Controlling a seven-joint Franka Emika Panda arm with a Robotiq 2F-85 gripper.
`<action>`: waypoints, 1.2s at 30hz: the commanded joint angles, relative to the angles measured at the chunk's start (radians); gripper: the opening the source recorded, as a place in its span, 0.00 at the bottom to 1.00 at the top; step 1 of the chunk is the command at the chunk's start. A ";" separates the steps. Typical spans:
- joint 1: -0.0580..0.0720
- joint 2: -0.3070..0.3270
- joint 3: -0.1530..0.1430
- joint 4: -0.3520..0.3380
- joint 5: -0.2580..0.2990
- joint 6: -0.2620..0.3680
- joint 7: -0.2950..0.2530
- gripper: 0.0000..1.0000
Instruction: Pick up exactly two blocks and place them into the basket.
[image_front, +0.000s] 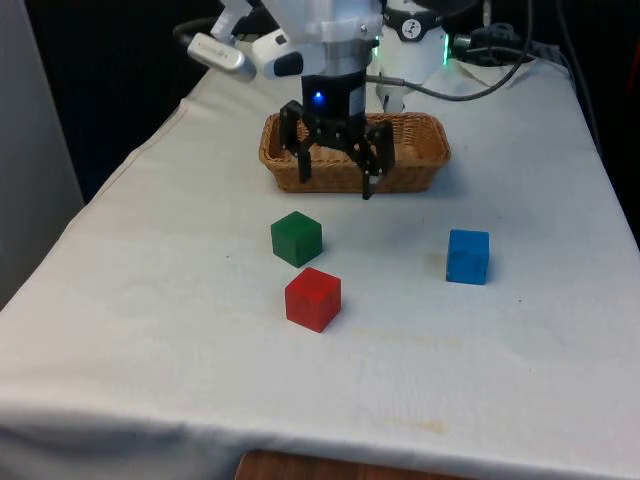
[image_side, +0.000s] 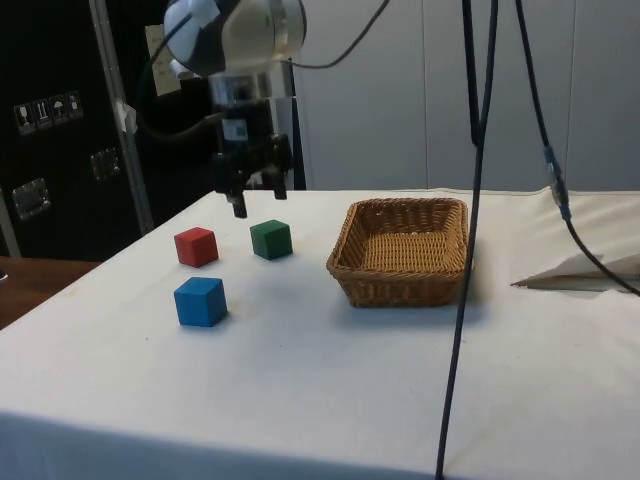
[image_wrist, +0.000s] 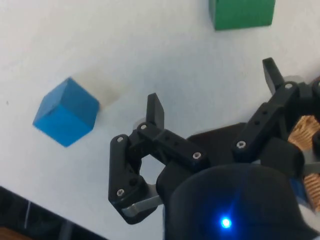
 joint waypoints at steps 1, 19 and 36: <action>-0.009 0.008 0.005 -0.002 0.020 0.017 -0.011 1.00; -0.077 0.153 0.008 0.044 0.180 0.028 -0.097 1.00; -0.087 0.225 0.000 0.057 0.267 0.028 -0.135 1.00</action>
